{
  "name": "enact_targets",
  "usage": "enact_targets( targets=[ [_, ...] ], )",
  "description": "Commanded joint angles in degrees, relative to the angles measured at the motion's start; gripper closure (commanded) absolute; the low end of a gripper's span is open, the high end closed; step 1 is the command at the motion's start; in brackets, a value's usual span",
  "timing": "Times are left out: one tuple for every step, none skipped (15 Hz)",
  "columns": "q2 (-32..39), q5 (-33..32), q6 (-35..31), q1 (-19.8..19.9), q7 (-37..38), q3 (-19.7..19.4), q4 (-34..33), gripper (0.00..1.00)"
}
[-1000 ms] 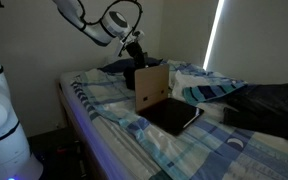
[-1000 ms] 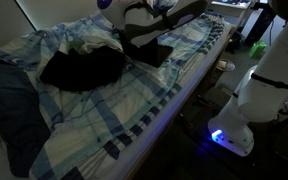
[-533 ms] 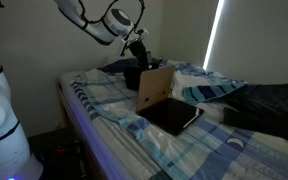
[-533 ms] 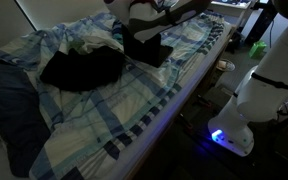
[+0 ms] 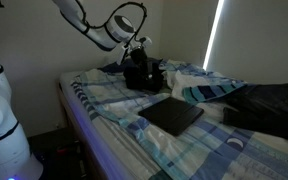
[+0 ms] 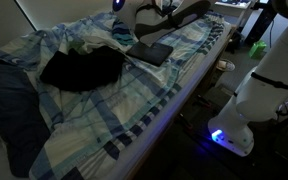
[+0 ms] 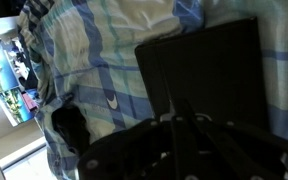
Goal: Close the iPad on the bed.
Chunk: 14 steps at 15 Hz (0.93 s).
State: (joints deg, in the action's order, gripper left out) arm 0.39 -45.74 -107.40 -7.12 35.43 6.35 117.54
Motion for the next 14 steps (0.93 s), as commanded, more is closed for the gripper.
enact_targets(
  targets=[
    [-1.1, 1.3, 1.5, 0.2, 1.2, -0.1, 1.2, 1.00],
    [-1.3, 1.7, 1.3, 0.2, 1.3, 0.0, 1.5, 1.00],
    [-1.5, 2.2, 1.0, 0.2, 1.4, 0.0, 1.9, 1.00],
    [-1.8, 3.3, 0.7, 0.2, 1.3, 0.0, 2.3, 1.00],
    [-2.1, 5.0, 0.6, 0.2, 0.6, 0.0, 2.3, 1.00],
    [-2.4, 6.4, 0.4, 0.2, 0.4, 0.0, 2.6, 1.00],
    [-2.7, 8.3, 0.2, 0.2, 0.0, 0.0, 2.9, 1.00],
    [-3.2, 10.4, 0.0, 0.2, -0.6, 0.0, 3.3, 1.00],
    [-3.8, 12.9, -0.5, 0.3, -1.4, -0.1, 3.7, 1.00],
    [-4.4, 15.3, -0.9, 0.4, -2.0, -0.2, 4.2, 1.00],
    [-5.2, 18.0, -1.6, 0.5, -2.8, -0.3, 5.0, 1.00],
    [-6.0, 20.4, -2.1, 0.6, -3.5, -0.3, 5.7, 1.00],
    [-7.3, 23.1, -3.4, 0.7, -5.8, -0.4, 6.9, 1.00],
    [-8.5, 26.0, -4.4, 0.7, -8.1, -0.5, 8.0, 1.00]
  ],
)
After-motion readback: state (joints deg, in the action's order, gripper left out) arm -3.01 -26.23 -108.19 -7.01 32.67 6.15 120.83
